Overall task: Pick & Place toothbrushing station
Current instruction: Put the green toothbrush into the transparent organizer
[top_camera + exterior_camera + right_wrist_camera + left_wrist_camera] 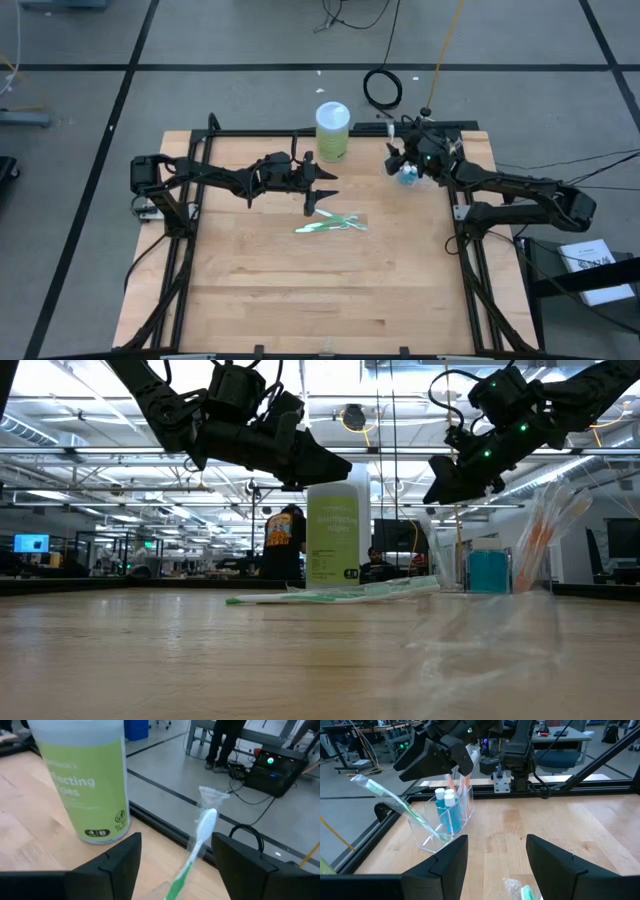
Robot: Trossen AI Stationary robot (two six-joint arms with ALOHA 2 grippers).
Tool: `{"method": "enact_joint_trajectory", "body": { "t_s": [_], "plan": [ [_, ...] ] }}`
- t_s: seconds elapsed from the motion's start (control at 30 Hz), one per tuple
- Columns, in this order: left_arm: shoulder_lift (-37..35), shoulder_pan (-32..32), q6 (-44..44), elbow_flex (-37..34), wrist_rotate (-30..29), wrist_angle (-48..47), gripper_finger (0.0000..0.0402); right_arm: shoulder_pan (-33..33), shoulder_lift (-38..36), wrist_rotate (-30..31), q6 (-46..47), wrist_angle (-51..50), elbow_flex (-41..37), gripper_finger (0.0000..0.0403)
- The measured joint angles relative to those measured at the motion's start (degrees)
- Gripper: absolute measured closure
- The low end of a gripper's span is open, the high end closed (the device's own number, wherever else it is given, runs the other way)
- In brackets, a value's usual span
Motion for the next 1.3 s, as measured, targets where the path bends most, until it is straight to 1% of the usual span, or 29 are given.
{"method": "enact_joint_trajectory", "body": {
  "t_s": [0.13, 0.23, 0.37, 0.43, 0.5, 0.57, 0.67, 0.73, 0.83, 0.93, 1.1, 1.3],
  "plan": [
    [0.00, 0.01, -0.01, 0.00, 0.04, -1.09, 0.0192, 1.05, -0.02, -0.01, -0.07, 1.57, 0.00, 0.0171],
    [-0.61, -0.20, -2.05, 0.00, 0.10, -4.99, 0.0192, 2.12, -0.66, -0.04, -0.37, 1.28, -0.02, 0.0175],
    [-3.73, -1.68, -2.33, 1.91, 0.06, -19.47, 0.0192, 3.70, -3.13, -0.07, -0.51, 1.24, -0.04, 0.0174],
    [-4.44, -3.16, -0.71, 2.31, 0.07, -27.04, 0.0192, 4.60, -4.74, -0.04, -0.51, 1.43, -0.04, 0.0175],
    [-4.39, -5.04, 1.68, 2.34, -1.07, -32.03, 0.0192, 5.29, -6.40, -0.09, -0.71, 1.03, -0.04, 0.0177],
    [-4.25, -6.87, 3.91, 2.34, -3.82, -35.30, 0.0192, 6.19, -7.63, -0.07, -0.69, 1.33, -0.04, 0.0179],
    [-2.69, -9.28, 4.34, 2.42, -9.28, -37.76, 0.0192, 7.31, -8.74, -0.09, -0.69, 1.27, -0.04, 0.0181],
    [-1.67, -10.42, 3.35, 2.40, -10.86, -37.77, 0.0192, 8.12, -8.96, -0.07, -0.68, 1.17, -0.04, 0.0181],
    [-0.26, -11.95, 2.76, 2.43, -10.52, -37.77, 0.0192, 9.28, -8.96, -0.09, -0.56, 1.20, -0.04, 0.0182],
    [1.53, -13.67, 2.24, 2.36, -10.44, -41.02, 0.0192, 10.31, -8.96, -0.09, -0.52, 1.30, -0.04, 0.0183],
    [4.70, -16.22, -2.40, 2.38, -10.53, -41.67, 0.0192, 11.83, -8.96, -0.09, -0.49, 2.30, -0.04, 0.0184],
    [8.51, -18.27, -6.07, 2.65, -12.98, -41.24, 0.0193, 13.55, -8.96, -0.10, -0.49, 3.75, -0.04, 0.0184]
  ]
}}
